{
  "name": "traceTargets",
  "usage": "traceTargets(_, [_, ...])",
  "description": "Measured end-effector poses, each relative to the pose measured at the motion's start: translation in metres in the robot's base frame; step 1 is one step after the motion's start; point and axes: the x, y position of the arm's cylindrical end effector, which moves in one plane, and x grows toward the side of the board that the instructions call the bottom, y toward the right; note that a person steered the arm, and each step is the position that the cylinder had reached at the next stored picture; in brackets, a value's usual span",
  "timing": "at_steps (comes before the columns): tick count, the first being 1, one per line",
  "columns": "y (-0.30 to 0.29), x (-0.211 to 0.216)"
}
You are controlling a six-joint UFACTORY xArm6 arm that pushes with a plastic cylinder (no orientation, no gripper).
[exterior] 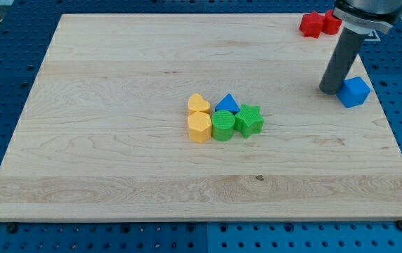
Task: Move your arm to the top of the triangle
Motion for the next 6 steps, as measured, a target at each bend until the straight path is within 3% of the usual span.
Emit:
traceTargets(2, [-0.005, 0.021])
traceTargets(4, [-0.117, 0.021])
traceTargets(6, [-0.165, 0.011])
